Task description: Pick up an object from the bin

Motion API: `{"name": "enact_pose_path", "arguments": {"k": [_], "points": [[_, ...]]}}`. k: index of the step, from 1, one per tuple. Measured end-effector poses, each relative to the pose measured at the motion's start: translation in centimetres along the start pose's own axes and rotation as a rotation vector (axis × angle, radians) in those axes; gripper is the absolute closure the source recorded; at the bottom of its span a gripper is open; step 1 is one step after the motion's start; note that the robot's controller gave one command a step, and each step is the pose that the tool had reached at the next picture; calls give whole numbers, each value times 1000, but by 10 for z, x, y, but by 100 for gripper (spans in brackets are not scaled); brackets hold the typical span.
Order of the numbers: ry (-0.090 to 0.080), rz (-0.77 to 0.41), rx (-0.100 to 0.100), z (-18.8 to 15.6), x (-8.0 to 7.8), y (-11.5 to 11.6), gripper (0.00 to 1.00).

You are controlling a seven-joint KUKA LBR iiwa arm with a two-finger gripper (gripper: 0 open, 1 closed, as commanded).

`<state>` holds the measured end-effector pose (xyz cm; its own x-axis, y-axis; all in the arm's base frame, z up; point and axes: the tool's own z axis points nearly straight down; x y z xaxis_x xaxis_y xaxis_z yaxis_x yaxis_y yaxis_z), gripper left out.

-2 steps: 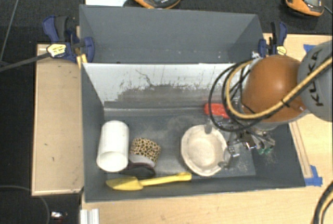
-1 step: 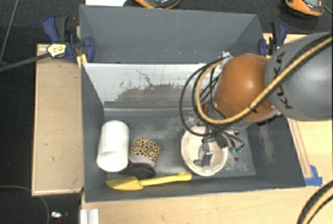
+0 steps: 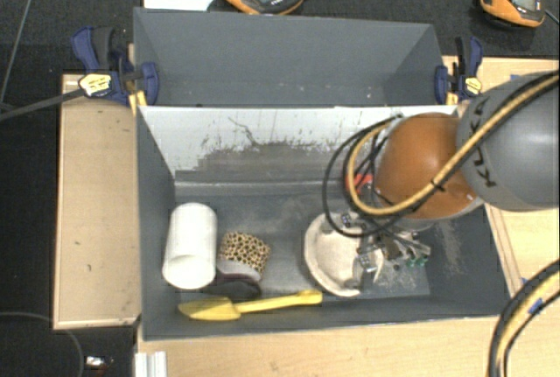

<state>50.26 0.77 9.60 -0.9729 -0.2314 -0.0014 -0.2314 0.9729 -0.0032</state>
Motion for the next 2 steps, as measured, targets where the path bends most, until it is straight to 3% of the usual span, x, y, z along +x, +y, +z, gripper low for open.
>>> {"name": "enact_pose_path", "arguments": {"k": [1,2], "points": [[-3,63,-4,-113,-14,12,0],[8,21,-2,-120,7,-1,0]]}}
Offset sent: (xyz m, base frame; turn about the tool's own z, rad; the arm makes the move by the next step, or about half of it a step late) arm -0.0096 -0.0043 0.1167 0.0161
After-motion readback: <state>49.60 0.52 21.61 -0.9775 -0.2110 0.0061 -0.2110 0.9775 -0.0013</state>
